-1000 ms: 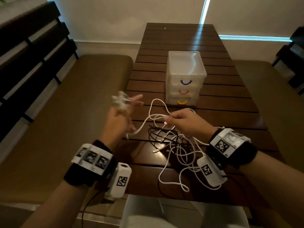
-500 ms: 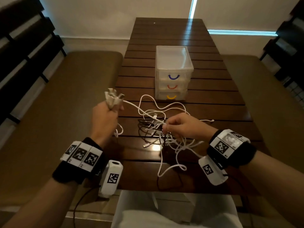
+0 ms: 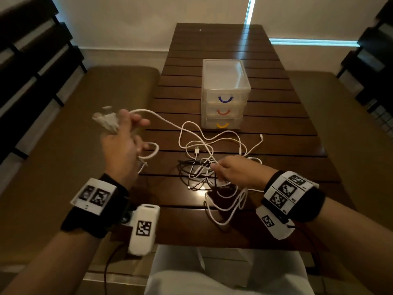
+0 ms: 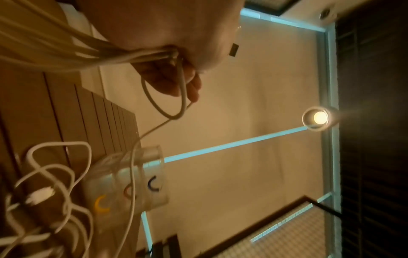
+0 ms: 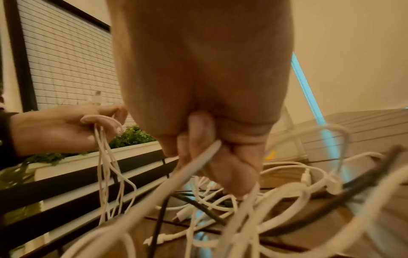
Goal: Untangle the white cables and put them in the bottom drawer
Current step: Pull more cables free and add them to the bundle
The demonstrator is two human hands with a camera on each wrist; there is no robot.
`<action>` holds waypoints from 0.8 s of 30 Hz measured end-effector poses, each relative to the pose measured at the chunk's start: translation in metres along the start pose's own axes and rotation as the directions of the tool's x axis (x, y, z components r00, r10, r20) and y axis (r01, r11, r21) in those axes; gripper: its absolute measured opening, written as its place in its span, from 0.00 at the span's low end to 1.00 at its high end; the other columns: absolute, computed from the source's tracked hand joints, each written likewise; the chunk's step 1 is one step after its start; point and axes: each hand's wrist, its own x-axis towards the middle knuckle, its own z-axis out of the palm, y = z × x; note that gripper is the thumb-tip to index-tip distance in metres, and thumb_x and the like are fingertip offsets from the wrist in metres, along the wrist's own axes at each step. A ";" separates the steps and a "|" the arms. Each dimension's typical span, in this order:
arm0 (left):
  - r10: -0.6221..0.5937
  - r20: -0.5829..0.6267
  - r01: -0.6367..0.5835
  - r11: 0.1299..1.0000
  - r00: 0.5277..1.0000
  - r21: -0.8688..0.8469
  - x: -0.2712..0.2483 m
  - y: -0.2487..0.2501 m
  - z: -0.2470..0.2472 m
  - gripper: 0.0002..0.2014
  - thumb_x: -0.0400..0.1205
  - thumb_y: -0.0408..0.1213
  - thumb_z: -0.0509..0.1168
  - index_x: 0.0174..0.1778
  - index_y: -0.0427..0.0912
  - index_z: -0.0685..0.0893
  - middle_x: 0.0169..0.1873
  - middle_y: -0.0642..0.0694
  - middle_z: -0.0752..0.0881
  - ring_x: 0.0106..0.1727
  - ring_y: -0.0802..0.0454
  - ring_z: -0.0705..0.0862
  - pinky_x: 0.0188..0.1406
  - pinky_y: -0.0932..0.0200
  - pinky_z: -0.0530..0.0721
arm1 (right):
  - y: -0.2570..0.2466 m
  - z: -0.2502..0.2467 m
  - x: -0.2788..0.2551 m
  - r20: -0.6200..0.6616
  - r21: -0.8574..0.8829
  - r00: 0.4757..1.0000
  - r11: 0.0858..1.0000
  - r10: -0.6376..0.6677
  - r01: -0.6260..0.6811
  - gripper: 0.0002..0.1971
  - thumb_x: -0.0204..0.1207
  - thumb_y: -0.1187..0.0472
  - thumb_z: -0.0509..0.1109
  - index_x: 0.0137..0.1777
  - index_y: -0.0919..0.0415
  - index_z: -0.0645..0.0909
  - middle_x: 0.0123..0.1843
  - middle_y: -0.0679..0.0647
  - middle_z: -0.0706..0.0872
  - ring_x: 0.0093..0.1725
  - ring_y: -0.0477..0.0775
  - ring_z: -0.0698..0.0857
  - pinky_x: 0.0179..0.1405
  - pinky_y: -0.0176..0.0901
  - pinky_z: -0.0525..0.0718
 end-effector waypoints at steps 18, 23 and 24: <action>-0.027 0.498 -0.336 0.706 0.867 0.624 -0.026 -0.032 -0.004 0.19 0.82 0.21 0.57 0.47 0.51 0.85 0.47 0.63 0.84 0.49 0.68 0.82 0.50 0.67 0.81 | -0.009 -0.006 0.004 -0.003 0.058 0.994 0.992 -0.110 0.110 0.20 0.82 0.41 0.64 0.36 0.54 0.82 0.29 0.51 0.81 0.27 0.46 0.79 0.31 0.44 0.77; -0.029 0.066 -0.007 0.868 0.997 0.497 0.013 -0.014 -0.030 0.14 0.87 0.45 0.61 0.36 0.49 0.84 0.20 0.55 0.74 0.19 0.59 0.69 0.20 0.61 0.69 | 0.003 -0.004 -0.003 0.149 0.116 0.989 0.993 0.009 -0.027 0.23 0.85 0.43 0.58 0.39 0.60 0.80 0.27 0.51 0.82 0.23 0.46 0.81 0.30 0.42 0.80; -0.034 0.071 -0.008 0.851 0.997 0.525 0.015 -0.015 -0.033 0.13 0.86 0.47 0.61 0.37 0.50 0.84 0.22 0.55 0.75 0.20 0.58 0.69 0.21 0.60 0.70 | 0.001 -0.004 -0.003 0.125 0.098 0.992 0.995 0.009 -0.021 0.24 0.85 0.42 0.59 0.40 0.61 0.81 0.28 0.52 0.82 0.24 0.46 0.81 0.29 0.42 0.80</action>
